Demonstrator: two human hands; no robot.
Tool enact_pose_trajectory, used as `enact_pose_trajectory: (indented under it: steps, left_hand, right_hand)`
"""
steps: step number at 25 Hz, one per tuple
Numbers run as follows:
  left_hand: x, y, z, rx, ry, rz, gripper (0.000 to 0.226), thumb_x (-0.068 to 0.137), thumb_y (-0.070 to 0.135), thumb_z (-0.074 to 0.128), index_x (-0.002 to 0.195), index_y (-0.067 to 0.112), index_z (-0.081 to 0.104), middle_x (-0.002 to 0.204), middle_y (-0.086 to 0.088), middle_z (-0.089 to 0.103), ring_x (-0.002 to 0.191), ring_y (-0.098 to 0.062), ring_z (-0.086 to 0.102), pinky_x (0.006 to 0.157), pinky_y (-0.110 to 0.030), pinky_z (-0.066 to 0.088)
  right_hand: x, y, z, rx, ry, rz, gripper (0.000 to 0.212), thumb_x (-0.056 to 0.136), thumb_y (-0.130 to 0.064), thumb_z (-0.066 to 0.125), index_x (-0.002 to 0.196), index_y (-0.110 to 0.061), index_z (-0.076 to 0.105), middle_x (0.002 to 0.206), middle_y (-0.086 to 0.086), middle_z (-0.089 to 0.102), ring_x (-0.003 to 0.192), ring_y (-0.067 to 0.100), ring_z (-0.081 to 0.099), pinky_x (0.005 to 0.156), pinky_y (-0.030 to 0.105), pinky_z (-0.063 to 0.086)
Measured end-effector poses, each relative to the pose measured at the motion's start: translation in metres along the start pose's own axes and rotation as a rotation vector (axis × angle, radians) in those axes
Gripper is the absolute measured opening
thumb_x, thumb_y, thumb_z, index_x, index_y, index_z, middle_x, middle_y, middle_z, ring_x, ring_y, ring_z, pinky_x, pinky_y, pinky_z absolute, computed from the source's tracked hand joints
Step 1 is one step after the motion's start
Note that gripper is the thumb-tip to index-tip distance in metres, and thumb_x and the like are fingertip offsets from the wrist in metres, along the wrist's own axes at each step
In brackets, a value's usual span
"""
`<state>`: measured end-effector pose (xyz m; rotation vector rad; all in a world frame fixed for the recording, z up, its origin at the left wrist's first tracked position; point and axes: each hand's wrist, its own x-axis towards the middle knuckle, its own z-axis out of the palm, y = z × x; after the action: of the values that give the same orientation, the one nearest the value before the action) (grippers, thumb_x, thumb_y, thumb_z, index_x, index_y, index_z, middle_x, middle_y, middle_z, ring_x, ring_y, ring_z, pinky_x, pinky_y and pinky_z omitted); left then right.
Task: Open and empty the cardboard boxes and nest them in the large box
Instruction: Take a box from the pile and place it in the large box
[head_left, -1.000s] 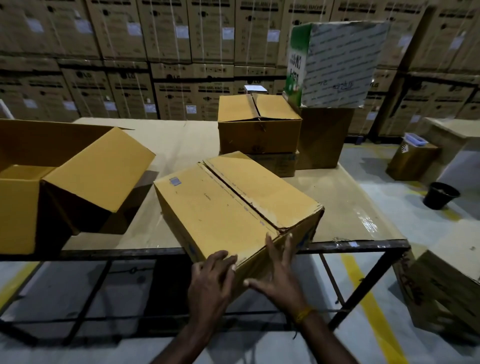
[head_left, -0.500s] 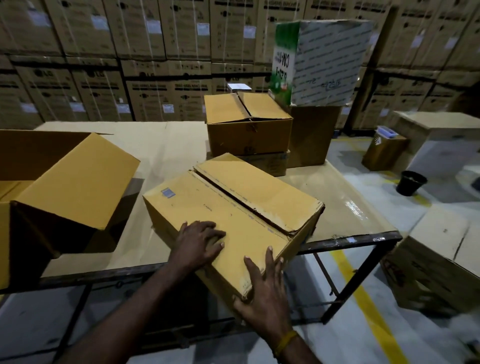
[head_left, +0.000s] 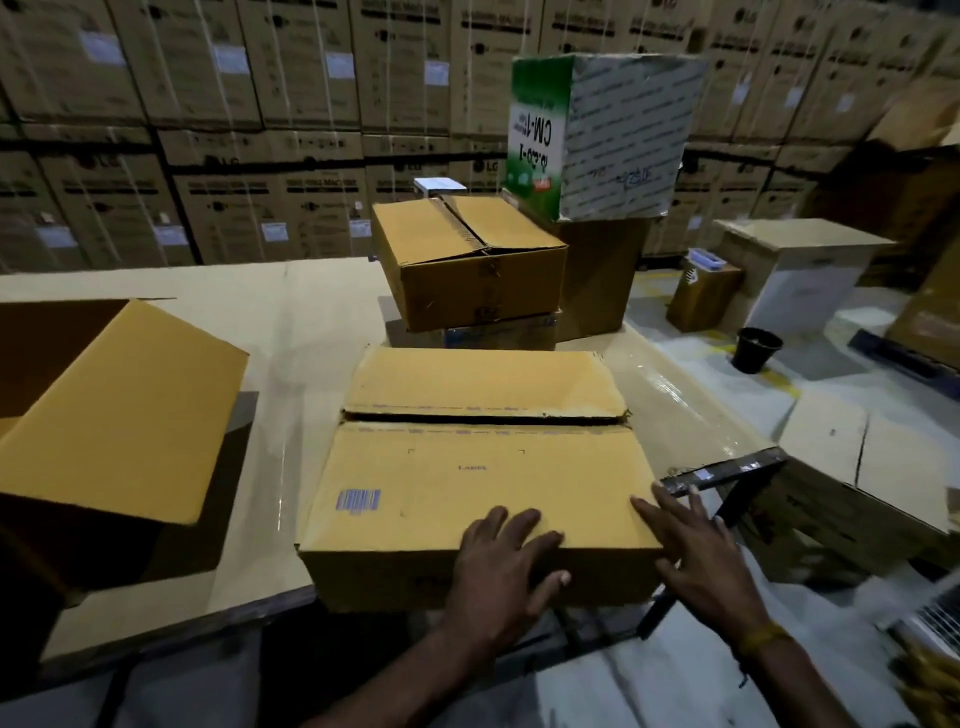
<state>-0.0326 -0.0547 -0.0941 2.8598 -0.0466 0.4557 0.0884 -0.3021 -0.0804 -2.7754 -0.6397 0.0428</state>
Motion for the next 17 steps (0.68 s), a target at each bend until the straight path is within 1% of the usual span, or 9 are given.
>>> enact_pose_trajectory:
  steps: [2,4,6,8,10,11,13,15,17]
  left_hand:
    - [0.006,-0.004,-0.003,-0.018,-0.041,0.004,0.044,0.092,0.061,0.041,0.126,0.041,0.060,0.136,0.010,0.056,0.124,-0.021,0.052,0.098,-0.043,0.044]
    - [0.009,-0.017,-0.006,-0.032,-0.092,-0.019,0.048,0.096,0.061,0.032,0.136,0.042,0.051,0.149,0.010,0.046,0.138,-0.021,0.041,0.111,-0.048,0.029]
    - [0.014,-0.037,-0.009,-0.003,-0.172,-0.080,0.053,0.099,0.062,0.020,0.149,0.045,0.030,0.162,0.009,0.022,0.151,-0.021,0.017,0.118,-0.053,0.006]
    - [0.021,-0.059,-0.014,0.041,-0.231,-0.142,0.056,0.099,0.062,0.012,0.153,0.046,0.011,0.166,0.008,0.001,0.153,-0.022,-0.001,0.118,-0.055,-0.005]
    - [0.028,-0.076,-0.020,0.055,-0.262,-0.199,0.059,0.099,0.063,0.010,0.154,0.045,0.005,0.166,0.005,-0.006,0.152,-0.024,-0.006,0.117,-0.056,-0.006]
    - [0.032,-0.083,-0.021,0.055,-0.277,-0.222,0.060,0.099,0.064,0.010,0.155,0.044,0.003,0.165,0.004,-0.008,0.152,-0.025,-0.008,0.117,-0.057,-0.007]
    - [0.039,-0.094,-0.024,0.059,-0.304,-0.252,0.063,0.097,0.066,0.010,0.155,0.043,0.000,0.165,0.000,-0.011,0.152,-0.026,-0.010,0.117,-0.057,-0.008]
    - [0.047,-0.102,-0.024,0.061,-0.317,-0.260,0.064,0.097,0.067,0.010,0.155,0.042,-0.002,0.165,-0.003,-0.013,0.152,-0.027,-0.012,0.118,-0.057,-0.009]
    - [0.055,-0.109,-0.023,0.060,-0.298,-0.256,0.065,0.097,0.067,0.009,0.155,0.042,-0.003,0.164,-0.004,-0.016,0.152,-0.028,-0.011,0.119,-0.057,-0.006]
  right_hand:
    - [0.005,-0.022,0.002,-0.001,0.046,0.064,0.071,0.088,-0.009,0.055,0.146,-0.044,0.034,0.162,-0.010,0.020,0.153,0.025,0.002,0.120,0.056,0.009]
    - [0.007,-0.054,0.008,0.043,0.062,0.051,0.060,0.090,-0.021,0.045,0.147,-0.039,0.039,0.161,-0.008,0.025,0.152,0.024,0.006,0.121,0.053,0.004]
    - [0.008,-0.086,0.017,0.031,0.007,0.036,0.063,0.087,-0.039,0.028,0.150,-0.042,0.032,0.164,-0.008,0.016,0.153,0.022,0.004,0.120,0.049,-0.002]
    - [0.015,-0.106,0.024,-0.061,-0.053,0.054,0.063,0.091,-0.050,0.016,0.154,-0.045,0.018,0.166,-0.006,0.003,0.153,0.024,-0.002,0.119,0.051,-0.004]
    - [0.028,-0.119,0.027,-0.132,-0.102,0.072,0.059,0.099,-0.061,0.014,0.155,-0.045,0.006,0.166,-0.003,-0.007,0.152,0.028,-0.008,0.118,0.056,-0.005]
    - [0.034,-0.124,0.027,-0.150,-0.130,0.074,0.062,0.098,-0.065,0.012,0.155,-0.045,0.002,0.166,-0.001,-0.010,0.152,0.029,-0.009,0.118,0.057,-0.005]
    - [0.048,-0.131,0.028,-0.180,-0.169,0.061,0.077,0.084,-0.075,-0.002,0.154,-0.045,-0.003,0.165,0.001,-0.013,0.151,0.031,-0.011,0.117,0.059,-0.004]
    - [0.064,-0.136,0.029,-0.186,-0.171,0.042,0.087,0.073,-0.077,-0.012,0.154,-0.045,-0.006,0.165,0.001,-0.013,0.151,0.032,-0.012,0.117,0.060,-0.004]
    - [0.081,-0.139,0.029,-0.182,-0.180,0.036,0.080,0.081,-0.076,-0.005,0.154,-0.044,-0.006,0.165,0.001,-0.013,0.151,0.033,-0.012,0.117,0.061,-0.004]
